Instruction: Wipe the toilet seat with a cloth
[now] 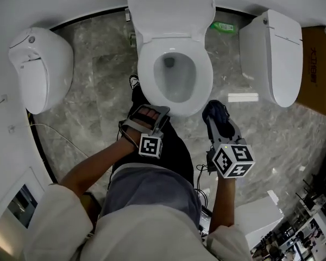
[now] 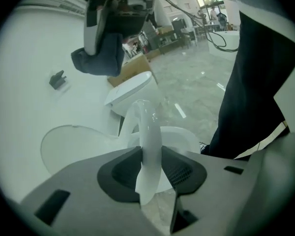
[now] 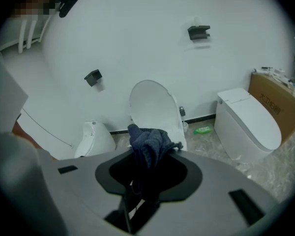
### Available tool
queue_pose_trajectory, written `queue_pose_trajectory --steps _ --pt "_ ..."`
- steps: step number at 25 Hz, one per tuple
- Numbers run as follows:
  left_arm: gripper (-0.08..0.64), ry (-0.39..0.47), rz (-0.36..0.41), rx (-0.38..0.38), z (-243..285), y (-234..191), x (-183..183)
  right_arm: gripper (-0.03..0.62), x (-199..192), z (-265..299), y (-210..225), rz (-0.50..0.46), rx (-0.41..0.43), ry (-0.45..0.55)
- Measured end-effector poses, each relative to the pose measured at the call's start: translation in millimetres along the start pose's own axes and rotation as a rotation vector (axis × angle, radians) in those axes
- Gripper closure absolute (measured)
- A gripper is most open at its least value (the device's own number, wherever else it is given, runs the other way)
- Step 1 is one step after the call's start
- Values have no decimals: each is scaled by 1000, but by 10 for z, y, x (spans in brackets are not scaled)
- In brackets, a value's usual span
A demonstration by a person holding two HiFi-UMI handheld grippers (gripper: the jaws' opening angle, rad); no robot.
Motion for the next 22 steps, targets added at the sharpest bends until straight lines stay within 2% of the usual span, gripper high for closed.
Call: queue_pose_trajectory --steps 3,9,10,13,14,17,20,22 --pt "446 -29 30 -7 117 151 3 485 -130 116 48 4 8 -29" --pt "416 -14 49 -141 469 628 3 485 -376 335 262 28 0 -80" --pt "414 -17 68 -146 534 691 -16 485 -410 371 295 33 -2 -84" --pt "413 -60 178 -58 779 767 -105 485 -522 482 427 46 -12 -101" --pt "413 -66 195 -49 867 831 -117 485 -566 519 481 51 -16 -109" --pt "413 -59 201 -64 1133 1027 -147 485 -714 644 655 73 -30 -129" --pt "414 -39 169 -112 1343 1249 -188 485 -882 801 776 116 -32 -149" --pt "422 -58 177 -131 1422 1360 -233 485 -990 900 827 146 -29 -163"
Point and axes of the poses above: the fingertips, and each gripper's own axes: z forward along the fingers, y to its right, x out of its top, the point moved 5 cm from there along -z, backward along the fingers, and after that the axes turned 6 degrees about z, right-handed, at the moved point
